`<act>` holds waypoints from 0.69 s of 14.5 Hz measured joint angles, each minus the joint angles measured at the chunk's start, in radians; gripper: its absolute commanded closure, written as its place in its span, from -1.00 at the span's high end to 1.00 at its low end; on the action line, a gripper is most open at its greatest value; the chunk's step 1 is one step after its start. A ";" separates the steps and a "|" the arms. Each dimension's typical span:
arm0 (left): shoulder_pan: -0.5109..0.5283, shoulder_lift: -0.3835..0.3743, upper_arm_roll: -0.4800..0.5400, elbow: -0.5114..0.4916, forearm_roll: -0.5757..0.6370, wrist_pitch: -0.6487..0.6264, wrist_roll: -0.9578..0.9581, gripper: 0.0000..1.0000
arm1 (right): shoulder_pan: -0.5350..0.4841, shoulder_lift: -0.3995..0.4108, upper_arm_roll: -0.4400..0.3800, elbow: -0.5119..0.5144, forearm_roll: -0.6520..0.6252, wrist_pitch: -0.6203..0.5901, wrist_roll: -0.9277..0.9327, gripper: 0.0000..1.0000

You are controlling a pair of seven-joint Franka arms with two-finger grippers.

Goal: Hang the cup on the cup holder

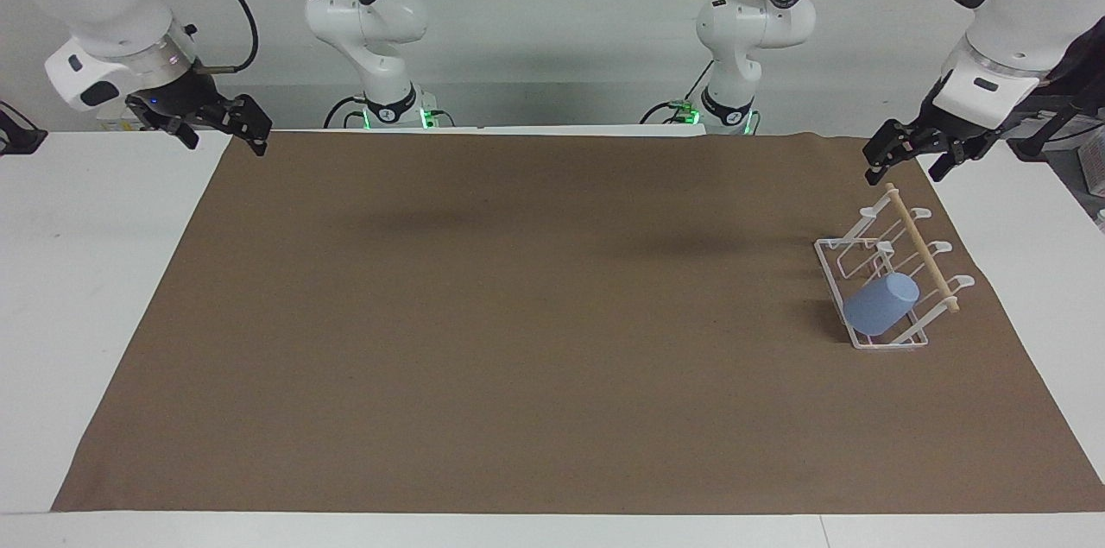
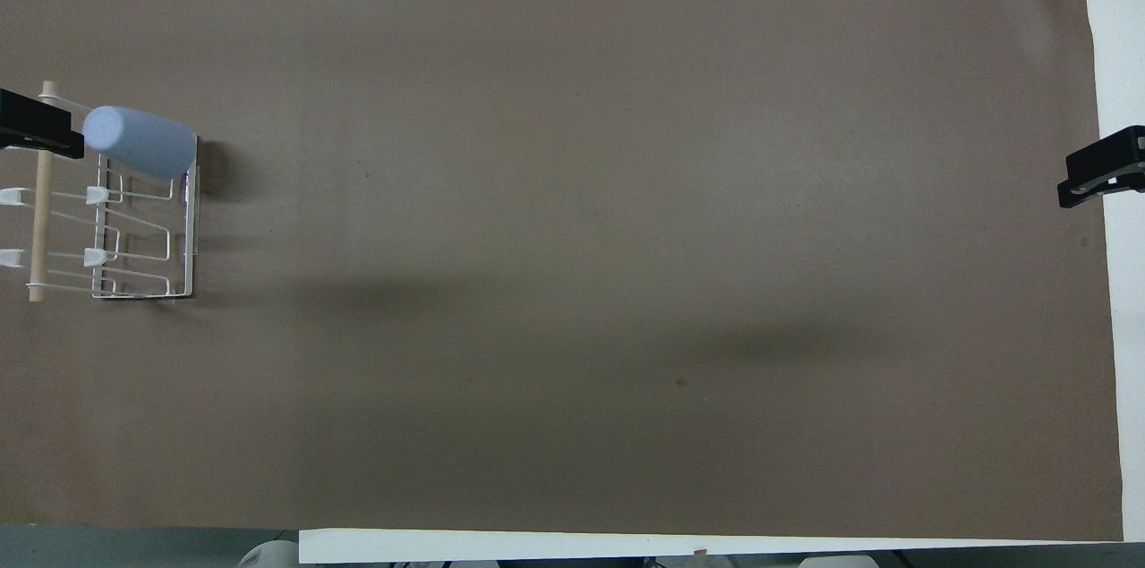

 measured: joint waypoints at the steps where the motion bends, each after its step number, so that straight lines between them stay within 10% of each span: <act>1: 0.000 -0.002 0.000 -0.004 0.000 0.000 0.000 1.00 | 0.000 0.000 0.000 0.000 0.000 0.000 0.000 0.99; 10: 0.000 -0.017 0.001 -0.006 0.000 -0.001 0.000 1.00 | 0.000 0.000 0.000 0.000 0.000 0.000 0.000 0.99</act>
